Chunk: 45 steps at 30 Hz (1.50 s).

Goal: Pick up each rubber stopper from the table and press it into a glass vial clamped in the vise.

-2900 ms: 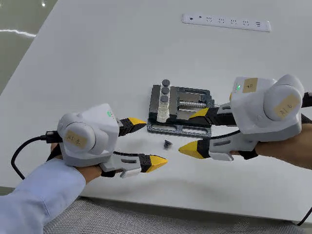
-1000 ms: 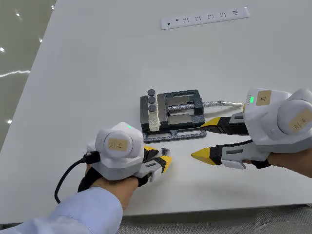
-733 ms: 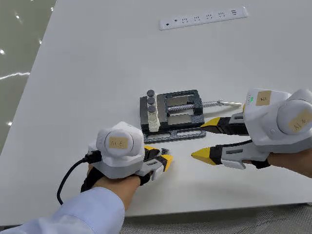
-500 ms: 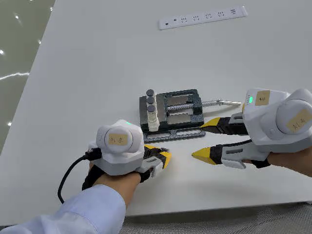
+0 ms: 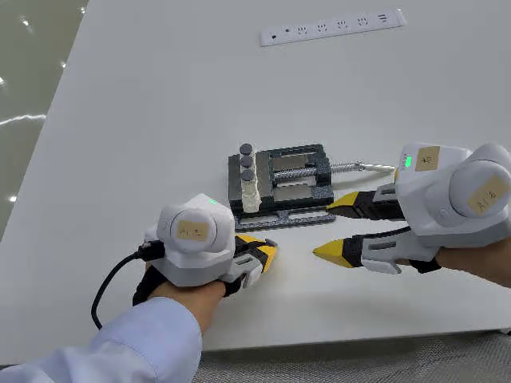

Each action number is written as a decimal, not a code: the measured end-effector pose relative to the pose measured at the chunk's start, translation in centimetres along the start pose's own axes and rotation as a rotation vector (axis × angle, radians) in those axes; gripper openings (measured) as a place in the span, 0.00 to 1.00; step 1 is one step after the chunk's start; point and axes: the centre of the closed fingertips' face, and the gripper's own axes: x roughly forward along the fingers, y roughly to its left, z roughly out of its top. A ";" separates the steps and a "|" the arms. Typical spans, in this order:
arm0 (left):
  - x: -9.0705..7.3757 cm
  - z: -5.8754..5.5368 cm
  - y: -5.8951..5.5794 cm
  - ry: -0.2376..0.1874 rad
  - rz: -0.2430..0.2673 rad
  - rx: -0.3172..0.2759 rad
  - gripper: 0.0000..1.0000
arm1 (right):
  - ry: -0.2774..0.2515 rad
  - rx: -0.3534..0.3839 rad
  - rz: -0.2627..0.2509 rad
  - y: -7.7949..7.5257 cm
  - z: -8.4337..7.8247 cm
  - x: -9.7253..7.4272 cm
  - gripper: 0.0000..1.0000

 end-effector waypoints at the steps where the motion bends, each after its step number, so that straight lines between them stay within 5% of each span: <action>1: 0.0 0.1 -0.1 -0.014 -0.010 0.001 0.02 | 0.002 -0.002 0.002 0.0 0.0 0.0 0.31; 6: -0.8 0.5 0.0 -0.068 -0.025 0.023 0.01 | 0.017 -0.022 0.016 0.1 0.4 0.1 0.31; 7: -0.9 1.4 -0.3 -0.123 -0.052 0.032 0.01 | 0.020 -0.027 0.021 0.1 0.5 0.2 0.31; 9: -1.2 1.3 0.0 -0.119 -0.047 0.027 0.01 | 0.025 -0.036 0.026 0.2 0.8 0.2 0.30; 10: -1.5 2.1 -0.1 -0.167 -0.059 0.052 0.01 | 0.030 -0.045 0.030 0.2 1.0 0.2 0.30; 12: -1.9 2.1 0.2 -0.174 -0.050 0.060 0.01 | 0.042 -0.049 0.046 0.3 1.2 0.2 0.29; 14: -2.3 3.3 -0.5 -0.249 -0.093 0.069 0.01 | 0.056 -0.069 0.052 0.3 1.5 0.1 0.27; 21: -4.1 5.4 -2.3 -0.370 -0.220 0.108 0.01 | 0.099 -0.148 0.093 0.7 3.4 -0.5 0.23; 31: -6.3 6.3 -3.2 -0.447 -0.288 0.172 0.01 | 0.171 -0.289 0.163 1.5 6.3 -1.6 0.17; 45: -9.3 7.7 -3.0 -0.561 -0.347 0.224 0.01 | 0.269 -0.456 0.274 2.8 8.4 -0.1 0.16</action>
